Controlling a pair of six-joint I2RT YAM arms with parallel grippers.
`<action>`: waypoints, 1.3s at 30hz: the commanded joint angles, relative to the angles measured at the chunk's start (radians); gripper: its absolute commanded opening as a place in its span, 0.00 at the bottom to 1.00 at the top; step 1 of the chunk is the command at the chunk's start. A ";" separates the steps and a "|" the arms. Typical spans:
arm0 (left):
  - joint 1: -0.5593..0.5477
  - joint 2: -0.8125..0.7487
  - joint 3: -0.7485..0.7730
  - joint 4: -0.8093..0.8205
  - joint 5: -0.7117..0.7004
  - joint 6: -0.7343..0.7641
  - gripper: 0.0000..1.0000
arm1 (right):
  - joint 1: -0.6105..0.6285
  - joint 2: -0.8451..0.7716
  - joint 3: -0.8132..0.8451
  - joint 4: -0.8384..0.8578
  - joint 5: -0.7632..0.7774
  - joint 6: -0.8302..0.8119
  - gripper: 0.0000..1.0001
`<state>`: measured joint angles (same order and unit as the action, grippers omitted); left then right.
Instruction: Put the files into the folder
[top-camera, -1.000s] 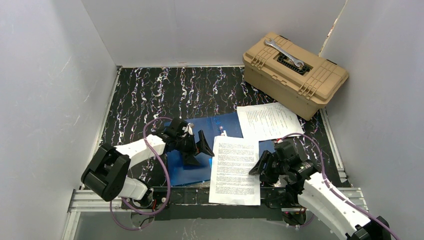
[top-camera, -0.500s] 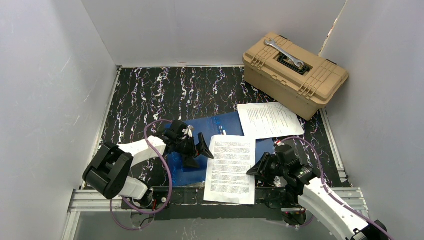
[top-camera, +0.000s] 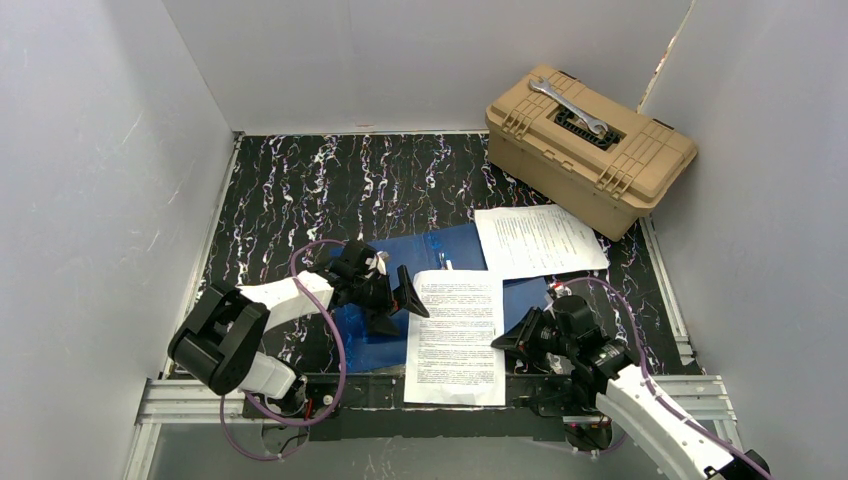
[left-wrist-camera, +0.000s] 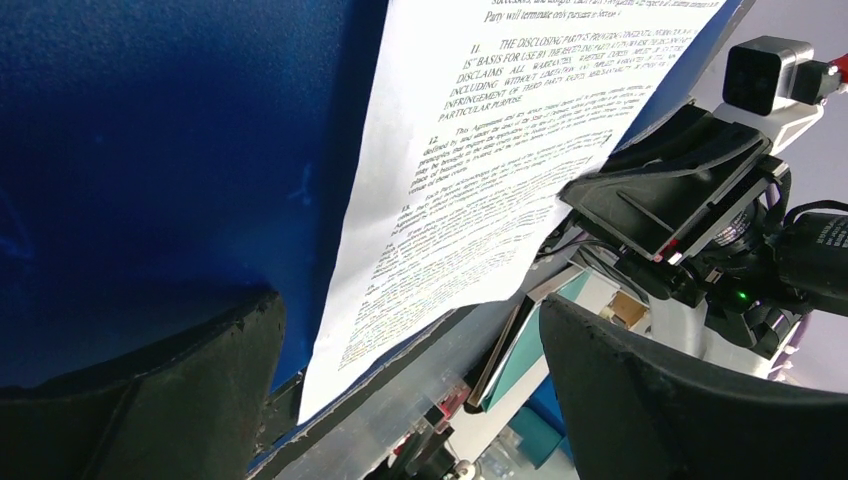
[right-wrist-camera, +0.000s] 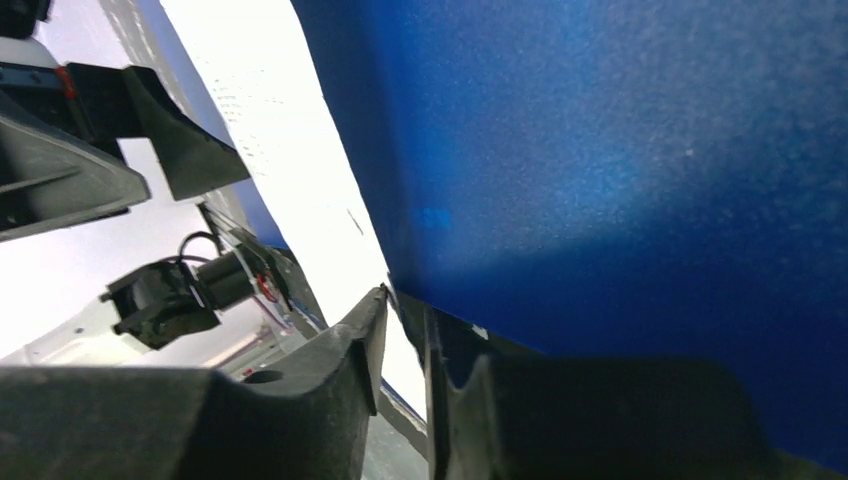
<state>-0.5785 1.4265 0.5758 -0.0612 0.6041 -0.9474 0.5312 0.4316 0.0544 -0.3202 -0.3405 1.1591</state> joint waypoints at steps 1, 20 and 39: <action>-0.006 0.014 -0.017 -0.034 -0.028 0.014 0.98 | -0.001 -0.030 -0.018 0.019 -0.003 0.016 0.22; -0.001 0.009 0.009 -0.111 -0.103 0.061 0.98 | -0.001 -0.004 0.330 -0.318 -0.049 -0.164 0.01; 0.255 -0.033 0.041 -0.285 -0.129 0.176 0.98 | -0.002 0.439 0.999 -0.530 0.163 -0.512 0.01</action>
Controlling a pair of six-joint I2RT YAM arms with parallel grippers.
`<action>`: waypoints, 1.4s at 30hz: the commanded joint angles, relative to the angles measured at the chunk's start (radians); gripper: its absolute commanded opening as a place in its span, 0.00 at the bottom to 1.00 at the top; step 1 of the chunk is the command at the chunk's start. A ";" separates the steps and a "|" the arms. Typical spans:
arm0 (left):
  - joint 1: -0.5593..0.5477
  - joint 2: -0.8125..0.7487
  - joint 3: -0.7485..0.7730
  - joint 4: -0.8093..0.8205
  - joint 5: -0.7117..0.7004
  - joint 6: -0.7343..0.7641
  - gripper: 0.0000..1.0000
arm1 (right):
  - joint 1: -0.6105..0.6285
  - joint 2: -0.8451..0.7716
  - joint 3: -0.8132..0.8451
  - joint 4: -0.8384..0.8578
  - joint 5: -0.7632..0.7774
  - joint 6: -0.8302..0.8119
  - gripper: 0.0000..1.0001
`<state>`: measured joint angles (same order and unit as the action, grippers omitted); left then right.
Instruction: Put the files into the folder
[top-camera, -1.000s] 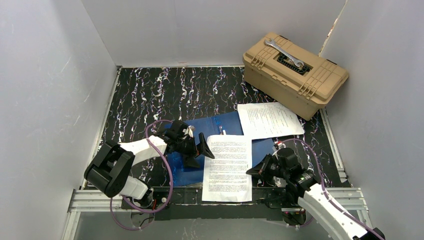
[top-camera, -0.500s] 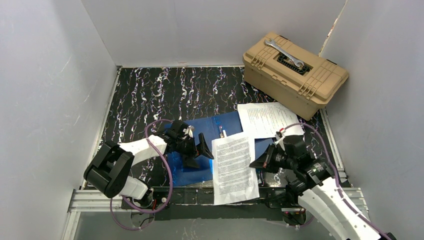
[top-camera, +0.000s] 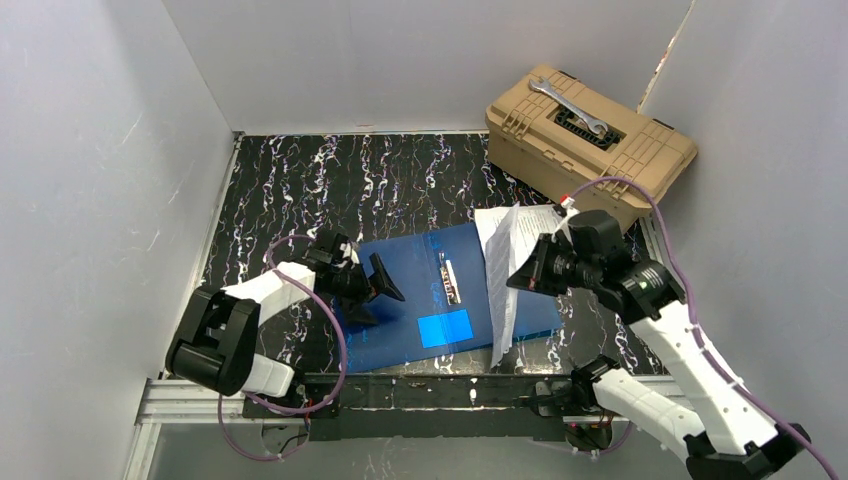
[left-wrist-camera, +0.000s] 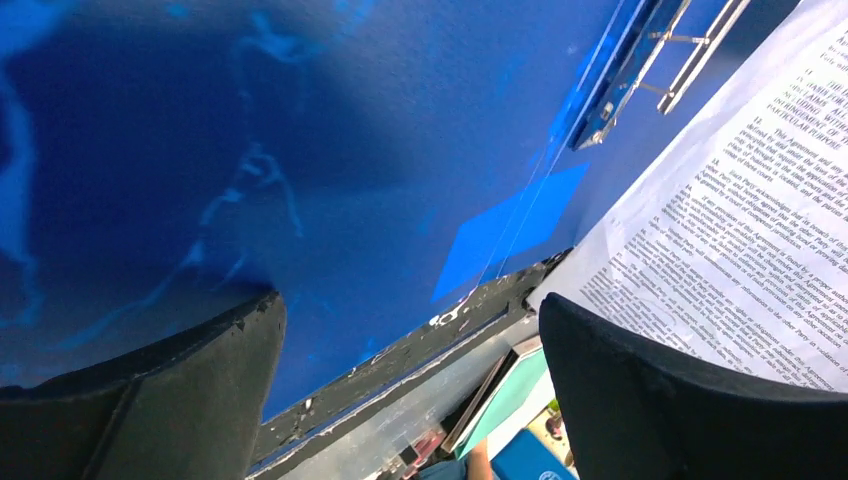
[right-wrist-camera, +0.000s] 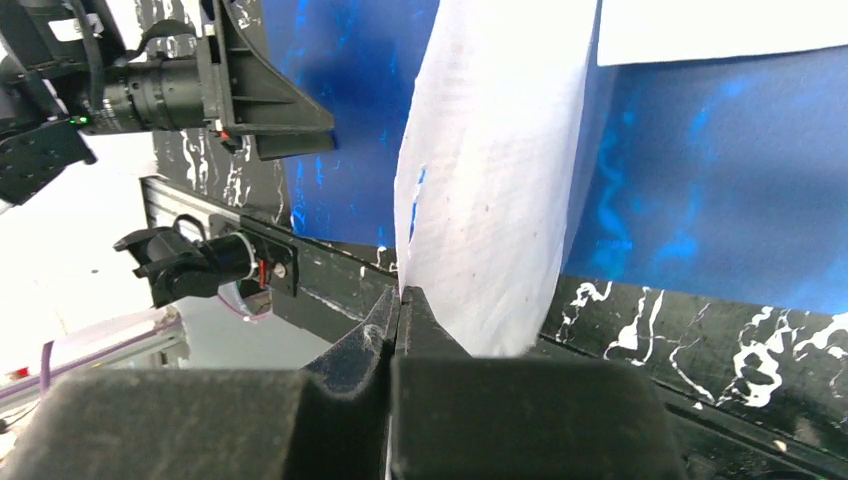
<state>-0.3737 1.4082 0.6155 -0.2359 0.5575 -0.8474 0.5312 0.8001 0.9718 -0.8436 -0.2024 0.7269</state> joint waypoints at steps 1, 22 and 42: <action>0.059 -0.019 0.009 -0.124 -0.086 0.081 0.98 | -0.001 0.095 0.097 0.002 0.019 -0.089 0.01; 0.110 -0.185 0.127 -0.305 -0.117 0.133 0.98 | -0.128 0.373 0.242 0.123 -0.136 -0.209 0.01; 0.110 -0.221 0.142 -0.346 -0.133 0.146 0.98 | -0.312 0.451 -0.094 0.223 -0.058 -0.399 0.01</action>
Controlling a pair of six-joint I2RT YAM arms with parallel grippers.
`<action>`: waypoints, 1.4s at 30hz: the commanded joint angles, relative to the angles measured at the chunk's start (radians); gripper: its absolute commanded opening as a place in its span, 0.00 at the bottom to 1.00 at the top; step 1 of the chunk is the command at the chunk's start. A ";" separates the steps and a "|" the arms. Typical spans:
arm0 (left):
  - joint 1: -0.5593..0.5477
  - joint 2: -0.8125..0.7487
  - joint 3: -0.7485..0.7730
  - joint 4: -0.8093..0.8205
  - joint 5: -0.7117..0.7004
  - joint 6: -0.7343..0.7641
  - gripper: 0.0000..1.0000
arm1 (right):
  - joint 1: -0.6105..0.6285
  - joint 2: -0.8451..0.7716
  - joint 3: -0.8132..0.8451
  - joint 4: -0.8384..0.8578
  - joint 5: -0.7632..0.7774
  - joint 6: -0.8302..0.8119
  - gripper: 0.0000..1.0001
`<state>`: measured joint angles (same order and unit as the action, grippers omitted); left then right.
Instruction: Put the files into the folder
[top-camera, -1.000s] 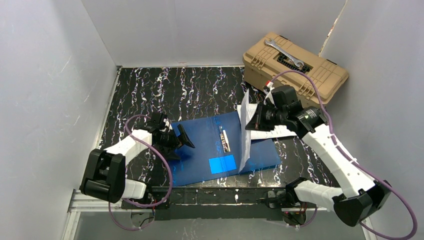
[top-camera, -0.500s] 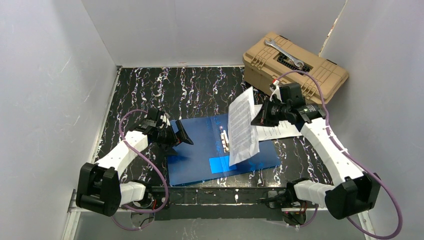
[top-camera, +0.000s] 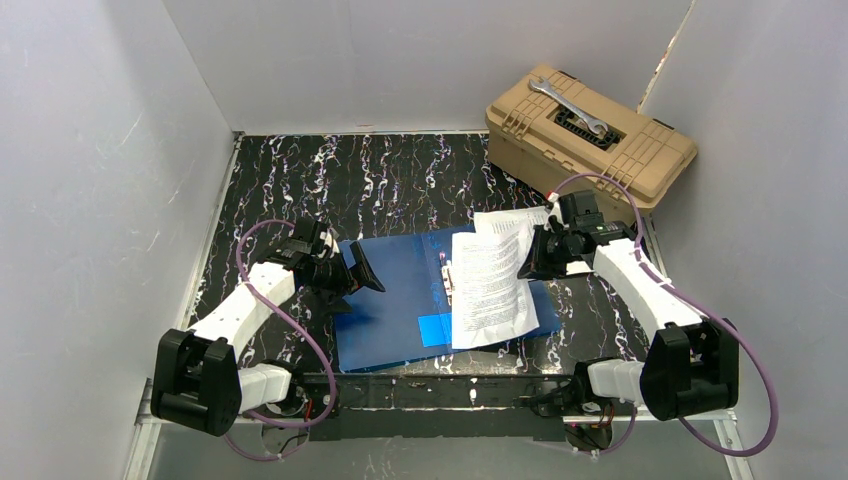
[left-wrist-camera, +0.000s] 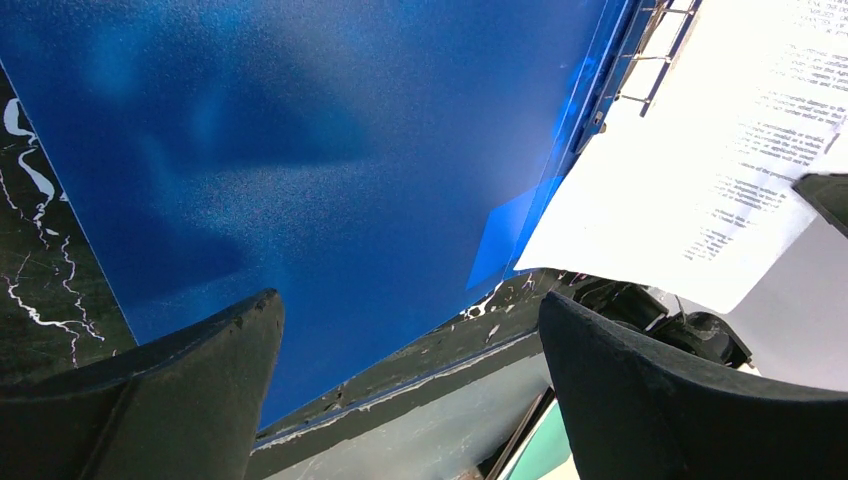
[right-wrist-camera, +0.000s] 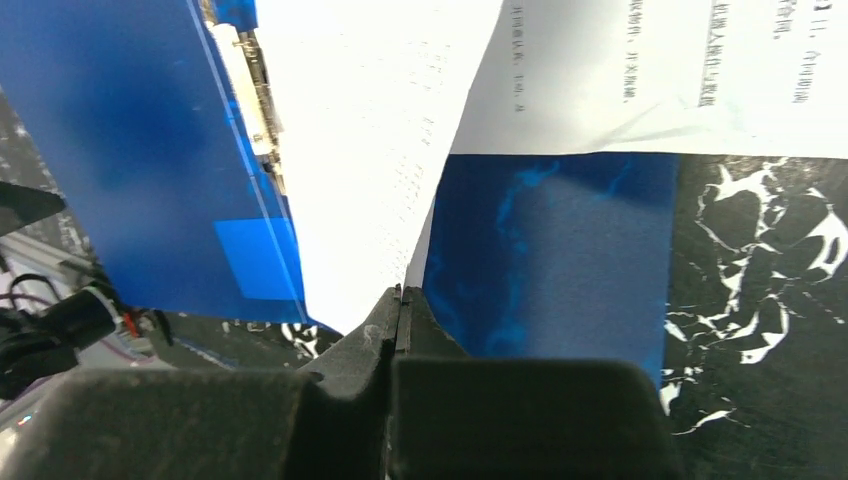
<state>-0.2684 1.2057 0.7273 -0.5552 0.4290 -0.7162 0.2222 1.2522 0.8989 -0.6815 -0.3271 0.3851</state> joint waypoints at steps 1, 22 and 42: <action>0.005 -0.018 0.031 -0.027 -0.004 0.016 0.98 | -0.003 -0.004 -0.027 0.075 0.077 -0.054 0.01; 0.005 -0.052 0.030 -0.052 -0.001 0.038 0.98 | -0.002 0.084 0.023 0.142 0.096 -0.073 0.12; 0.005 -0.063 0.044 -0.061 0.003 0.066 0.98 | 0.014 0.174 0.117 0.047 0.204 -0.143 0.01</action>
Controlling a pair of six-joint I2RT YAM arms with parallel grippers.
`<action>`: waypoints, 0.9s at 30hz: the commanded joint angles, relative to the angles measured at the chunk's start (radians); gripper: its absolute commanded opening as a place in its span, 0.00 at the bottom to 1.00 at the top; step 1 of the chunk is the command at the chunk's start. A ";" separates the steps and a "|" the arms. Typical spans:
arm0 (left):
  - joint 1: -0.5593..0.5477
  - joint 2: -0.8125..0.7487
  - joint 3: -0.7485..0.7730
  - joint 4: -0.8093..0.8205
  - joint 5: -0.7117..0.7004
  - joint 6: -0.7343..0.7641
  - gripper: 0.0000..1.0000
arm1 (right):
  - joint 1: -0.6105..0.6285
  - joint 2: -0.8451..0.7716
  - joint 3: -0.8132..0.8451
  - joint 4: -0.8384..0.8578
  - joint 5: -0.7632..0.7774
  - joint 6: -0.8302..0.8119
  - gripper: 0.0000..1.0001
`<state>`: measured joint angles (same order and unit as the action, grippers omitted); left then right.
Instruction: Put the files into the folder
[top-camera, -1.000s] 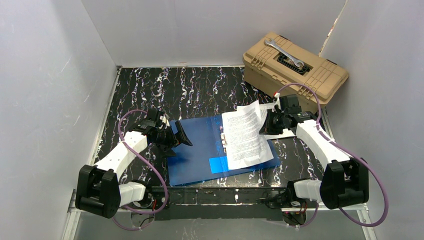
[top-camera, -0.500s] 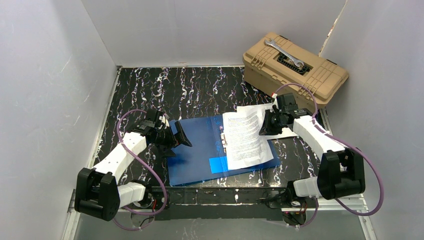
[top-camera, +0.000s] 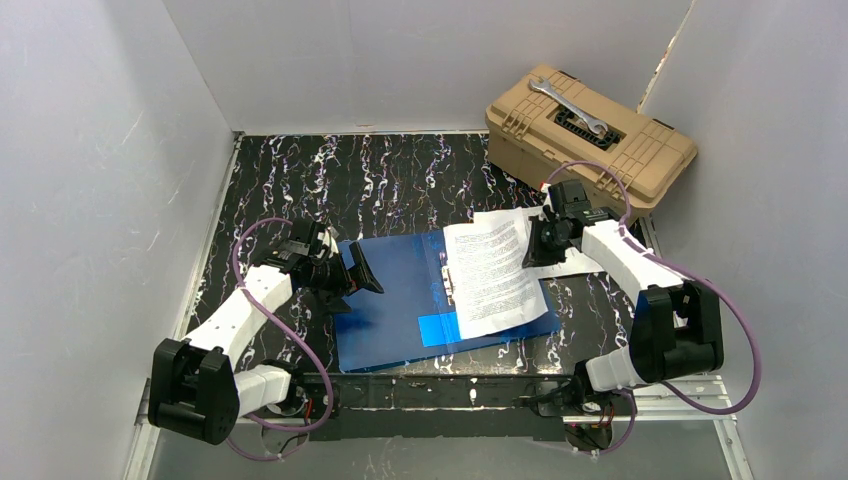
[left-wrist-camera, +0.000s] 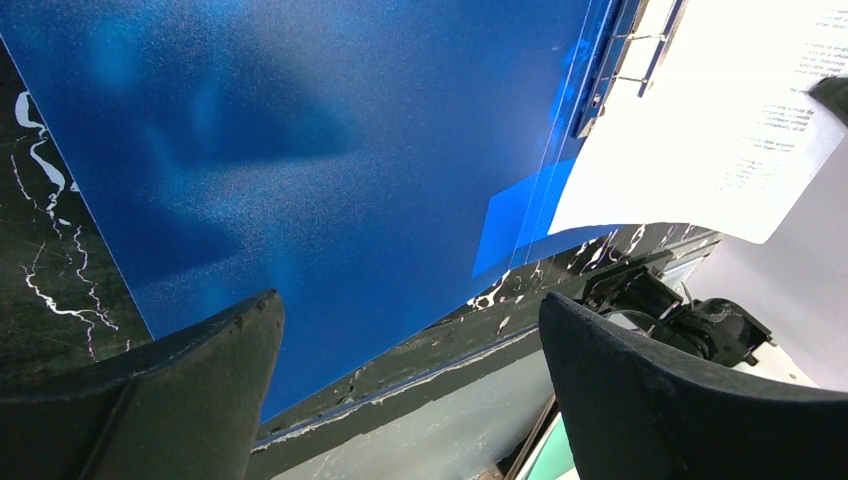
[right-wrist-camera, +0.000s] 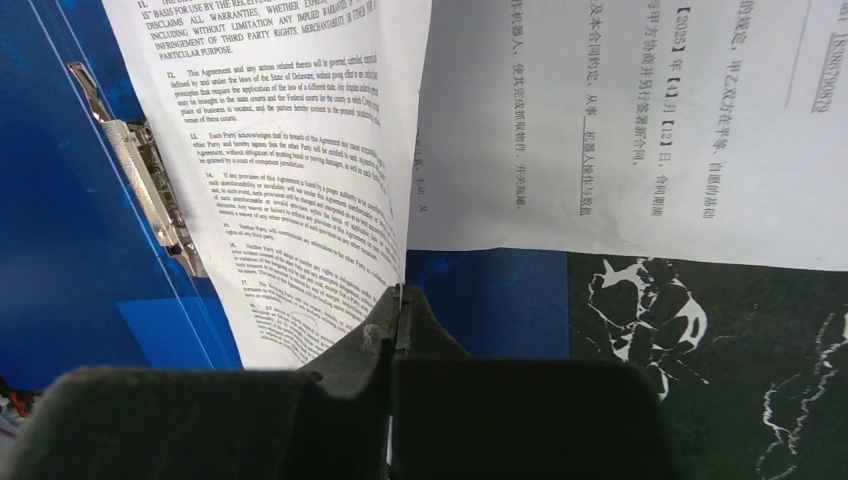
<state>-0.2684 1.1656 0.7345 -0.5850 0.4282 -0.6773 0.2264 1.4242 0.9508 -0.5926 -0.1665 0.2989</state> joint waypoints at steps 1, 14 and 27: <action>0.005 -0.024 0.038 -0.032 0.003 0.029 0.98 | 0.011 -0.002 0.071 -0.049 0.054 -0.070 0.01; 0.005 -0.020 0.049 -0.032 0.007 0.048 0.98 | 0.078 0.014 0.074 -0.046 0.034 -0.114 0.01; 0.005 -0.019 0.061 -0.047 0.001 0.053 0.98 | 0.132 0.009 0.104 -0.065 0.121 -0.188 0.01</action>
<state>-0.2680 1.1652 0.7578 -0.6048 0.4282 -0.6426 0.3470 1.4559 1.0077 -0.6506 -0.0830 0.1692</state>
